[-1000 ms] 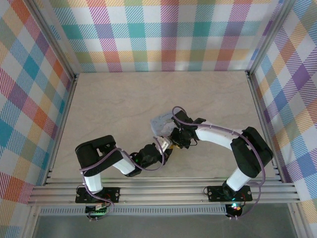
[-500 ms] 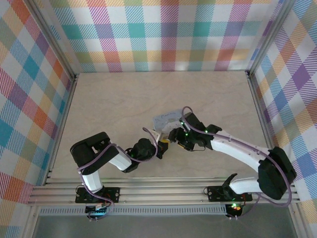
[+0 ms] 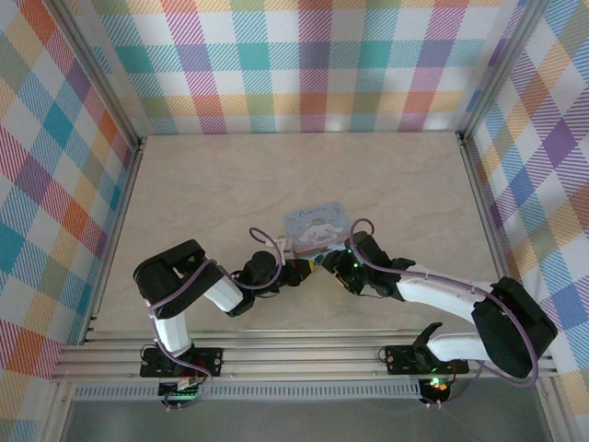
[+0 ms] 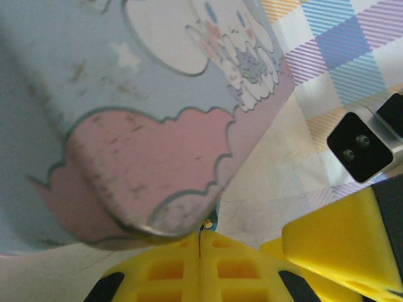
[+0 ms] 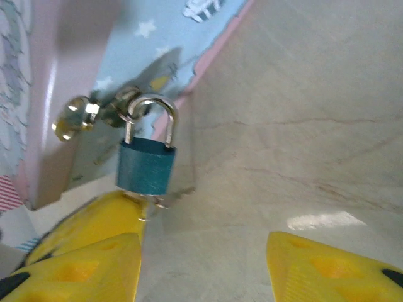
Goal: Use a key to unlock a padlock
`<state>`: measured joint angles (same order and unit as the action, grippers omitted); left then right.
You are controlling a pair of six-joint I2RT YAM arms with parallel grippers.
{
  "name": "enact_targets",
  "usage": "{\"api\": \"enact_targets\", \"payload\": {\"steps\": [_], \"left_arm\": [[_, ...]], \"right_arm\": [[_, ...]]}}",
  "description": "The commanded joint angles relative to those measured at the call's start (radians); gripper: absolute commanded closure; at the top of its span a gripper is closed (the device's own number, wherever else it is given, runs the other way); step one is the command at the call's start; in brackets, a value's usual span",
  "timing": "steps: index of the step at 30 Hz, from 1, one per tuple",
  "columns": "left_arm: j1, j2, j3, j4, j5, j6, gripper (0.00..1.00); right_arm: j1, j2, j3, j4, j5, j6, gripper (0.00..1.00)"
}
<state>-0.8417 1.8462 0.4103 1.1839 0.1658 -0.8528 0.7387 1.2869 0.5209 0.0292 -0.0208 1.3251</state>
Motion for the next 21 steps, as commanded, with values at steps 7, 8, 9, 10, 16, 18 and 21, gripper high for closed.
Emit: {"api": "enact_targets", "payload": {"steps": [7,8,9,10,16,18,21], "left_arm": [[0.01,0.07,0.022,0.148,0.042,-0.175,1.0],[0.01,0.067,0.022,0.148,0.042,-0.178,1.0],[0.01,0.065,0.021,0.149,0.043,-0.18,1.0],[0.01,0.06,0.021,0.149,0.042,-0.184,1.0],[0.016,0.043,0.012,0.152,0.05,-0.204,1.0],[0.017,0.042,0.013,0.153,0.053,-0.21,1.0],[0.018,0.041,0.016,0.159,0.056,-0.223,1.0]], "right_arm": [[-0.01,0.074,-0.011,0.172,0.008,0.066,0.43],[-0.012,0.077,-0.011,0.172,0.011,0.065,0.43],[-0.012,0.079,-0.013,0.17,0.014,0.064,0.43],[-0.013,0.081,-0.014,0.17,0.019,0.06,0.43],[-0.016,0.084,-0.014,0.18,0.053,-0.016,0.49],[-0.016,0.086,-0.014,0.199,0.057,-0.037,0.5],[-0.018,0.096,-0.011,0.219,0.058,-0.047,0.51]]}}
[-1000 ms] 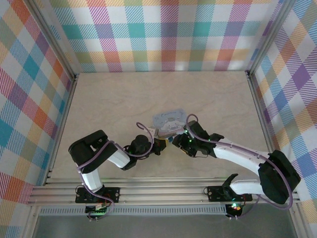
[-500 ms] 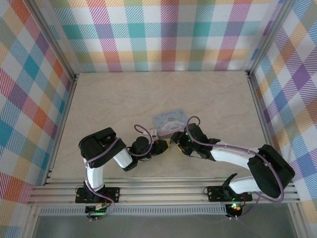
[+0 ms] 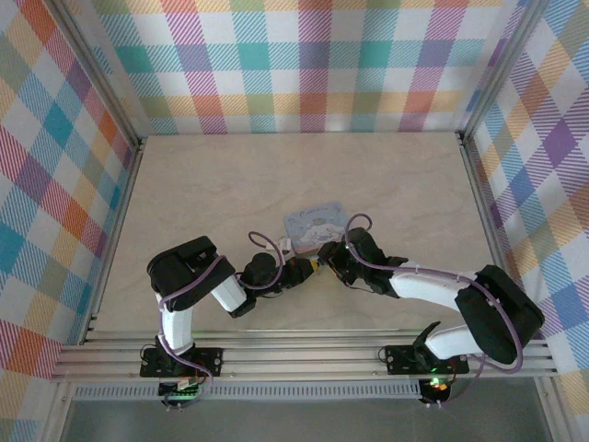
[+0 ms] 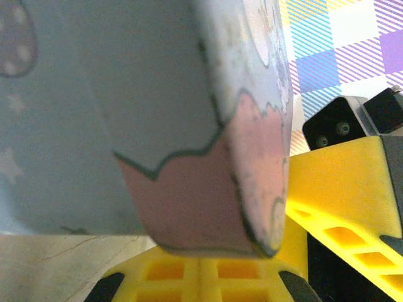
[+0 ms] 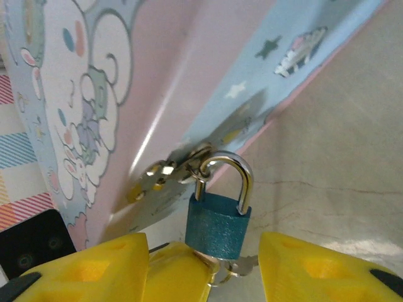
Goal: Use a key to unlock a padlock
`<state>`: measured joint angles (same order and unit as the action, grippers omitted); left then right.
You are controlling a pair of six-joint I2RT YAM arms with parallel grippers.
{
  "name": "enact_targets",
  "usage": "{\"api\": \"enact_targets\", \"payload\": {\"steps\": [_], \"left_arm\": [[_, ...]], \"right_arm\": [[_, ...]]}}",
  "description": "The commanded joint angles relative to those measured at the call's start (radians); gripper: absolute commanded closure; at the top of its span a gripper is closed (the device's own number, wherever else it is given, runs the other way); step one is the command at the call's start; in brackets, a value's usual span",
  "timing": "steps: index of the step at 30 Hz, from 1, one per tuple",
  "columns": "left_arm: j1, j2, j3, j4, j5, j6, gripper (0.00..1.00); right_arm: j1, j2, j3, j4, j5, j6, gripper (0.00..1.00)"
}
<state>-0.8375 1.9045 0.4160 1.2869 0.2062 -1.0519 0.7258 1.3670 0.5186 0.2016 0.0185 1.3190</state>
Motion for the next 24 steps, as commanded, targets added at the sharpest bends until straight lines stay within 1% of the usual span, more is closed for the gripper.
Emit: {"api": "enact_targets", "payload": {"steps": [1,3,7,17,21,24], "left_arm": [[0.014,-0.019,0.011,0.055,0.016,-0.025,1.0],[0.014,-0.023,0.01,0.055,0.014,-0.027,1.0],[0.014,-0.025,0.011,0.055,0.013,-0.035,1.0],[0.014,-0.027,0.009,0.057,0.007,-0.04,1.0],[0.015,-0.032,0.009,0.057,0.004,-0.041,1.0],[0.015,-0.03,0.006,0.057,0.004,-0.04,1.0]], "right_arm": [[-0.006,0.02,-0.006,0.045,0.018,-0.041,0.51],[-0.005,0.029,-0.001,0.022,0.021,-0.028,0.51],[-0.005,0.05,-0.003,0.041,0.014,-0.026,0.51],[-0.009,0.129,0.006,0.183,-0.023,-0.037,0.54],[-0.011,0.147,0.006,0.209,-0.033,-0.03,0.63],[-0.011,0.141,0.006,0.205,-0.03,-0.035,0.74]]}}
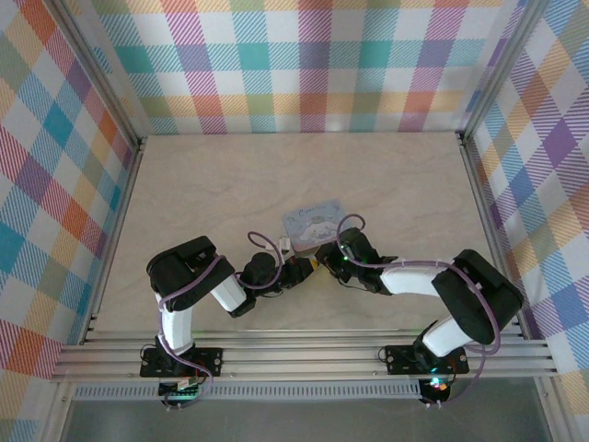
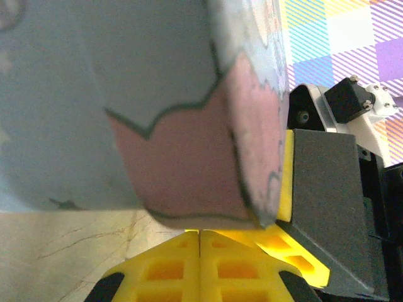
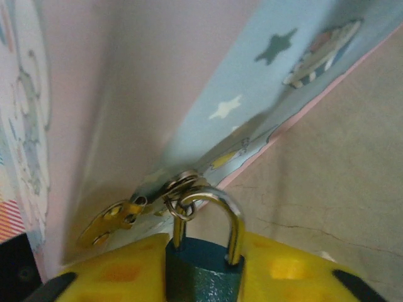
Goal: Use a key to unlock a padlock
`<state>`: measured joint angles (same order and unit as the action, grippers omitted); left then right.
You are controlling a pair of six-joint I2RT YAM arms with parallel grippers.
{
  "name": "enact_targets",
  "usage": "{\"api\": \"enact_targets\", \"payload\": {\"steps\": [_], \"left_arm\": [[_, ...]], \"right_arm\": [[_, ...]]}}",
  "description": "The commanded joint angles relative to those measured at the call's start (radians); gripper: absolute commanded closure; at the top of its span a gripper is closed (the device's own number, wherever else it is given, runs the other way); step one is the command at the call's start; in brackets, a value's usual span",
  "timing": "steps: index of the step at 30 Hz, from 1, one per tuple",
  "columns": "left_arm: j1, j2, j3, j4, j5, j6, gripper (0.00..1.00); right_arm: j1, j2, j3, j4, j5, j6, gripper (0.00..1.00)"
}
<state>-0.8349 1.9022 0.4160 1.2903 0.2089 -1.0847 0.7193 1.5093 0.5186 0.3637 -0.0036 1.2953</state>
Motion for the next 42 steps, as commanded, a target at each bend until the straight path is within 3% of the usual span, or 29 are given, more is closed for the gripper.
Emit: {"api": "enact_targets", "payload": {"steps": [1,13,17,20,34,42], "left_arm": [[0.012,-0.028,0.004,0.053,0.001,-0.007,1.0],[0.013,-0.018,0.0,0.047,-0.005,-0.014,1.0],[0.013,-0.037,-0.007,0.024,-0.014,0.0,0.75],[0.016,-0.066,-0.017,-0.017,-0.03,0.025,0.69],[0.037,-0.226,-0.027,-0.253,-0.068,0.164,0.7],[0.069,-0.314,-0.029,-0.373,-0.08,0.216,0.73]], "right_arm": [[-0.005,-0.006,0.006,0.039,-0.005,-0.015,0.76],[-0.004,-0.08,0.015,-0.112,0.039,-0.041,1.0],[-0.004,-0.084,0.086,-0.291,0.035,-0.118,1.0],[-0.004,-0.073,0.16,-0.442,0.022,-0.207,1.0],[-0.003,-0.01,0.342,-0.816,0.038,-0.512,1.0],[0.024,-0.009,0.434,-0.995,0.197,-0.662,1.0]]}}
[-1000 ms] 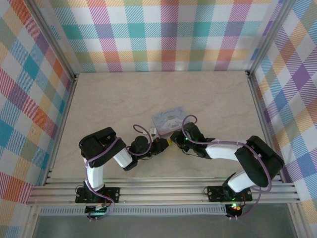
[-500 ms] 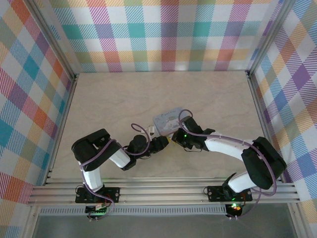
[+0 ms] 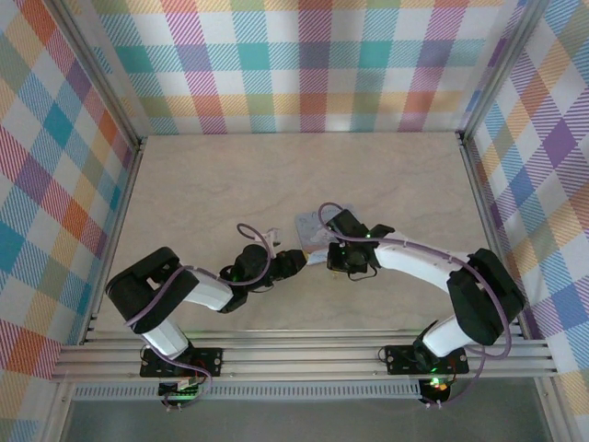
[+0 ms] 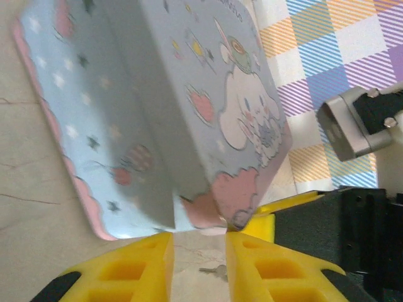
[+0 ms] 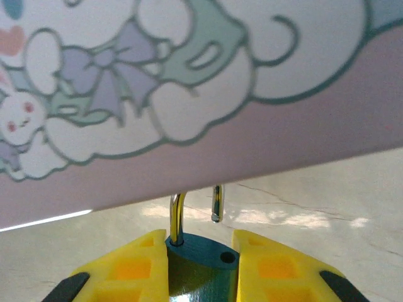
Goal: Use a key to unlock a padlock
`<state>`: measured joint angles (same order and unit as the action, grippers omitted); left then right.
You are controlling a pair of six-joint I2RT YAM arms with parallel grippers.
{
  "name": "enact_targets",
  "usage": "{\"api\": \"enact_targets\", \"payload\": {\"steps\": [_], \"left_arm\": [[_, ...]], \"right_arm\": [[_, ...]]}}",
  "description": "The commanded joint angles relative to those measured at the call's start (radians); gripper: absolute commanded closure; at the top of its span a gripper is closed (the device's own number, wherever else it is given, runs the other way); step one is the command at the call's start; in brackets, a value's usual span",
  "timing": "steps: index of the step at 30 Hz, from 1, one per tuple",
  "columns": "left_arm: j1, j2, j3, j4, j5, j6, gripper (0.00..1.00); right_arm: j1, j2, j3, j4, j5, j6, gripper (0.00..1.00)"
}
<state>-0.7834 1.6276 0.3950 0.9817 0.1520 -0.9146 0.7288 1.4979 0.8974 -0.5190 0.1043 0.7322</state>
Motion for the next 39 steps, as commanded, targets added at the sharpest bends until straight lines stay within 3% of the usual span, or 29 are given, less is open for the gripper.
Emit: {"api": "enact_targets", "payload": {"steps": [1,11,21,25,34,39], "left_arm": [[0.019,-0.048,-0.009,-0.074,-0.025,0.05,0.73],[0.05,-0.102,-0.013,-0.136,-0.019,0.069,0.74],[0.125,-0.214,-0.057,-0.263,-0.025,0.081,0.74],[0.155,-0.286,-0.052,-0.395,-0.033,0.121,0.73],[0.182,-0.435,-0.065,-0.594,-0.069,0.197,0.72],[0.199,-0.468,-0.047,-0.697,-0.039,0.221,0.68]], "right_arm": [[0.021,0.004,0.067,-0.127,0.107,-0.114,1.0],[0.146,0.16,0.215,-0.268,0.281,-0.204,1.0],[0.356,0.391,0.461,-0.472,0.637,-0.344,1.0],[0.403,0.452,0.516,-0.501,0.732,-0.388,1.0],[0.435,0.483,0.544,-0.452,0.859,-0.496,1.0],[0.437,0.465,0.448,-0.27,0.921,-0.678,1.0]]}}
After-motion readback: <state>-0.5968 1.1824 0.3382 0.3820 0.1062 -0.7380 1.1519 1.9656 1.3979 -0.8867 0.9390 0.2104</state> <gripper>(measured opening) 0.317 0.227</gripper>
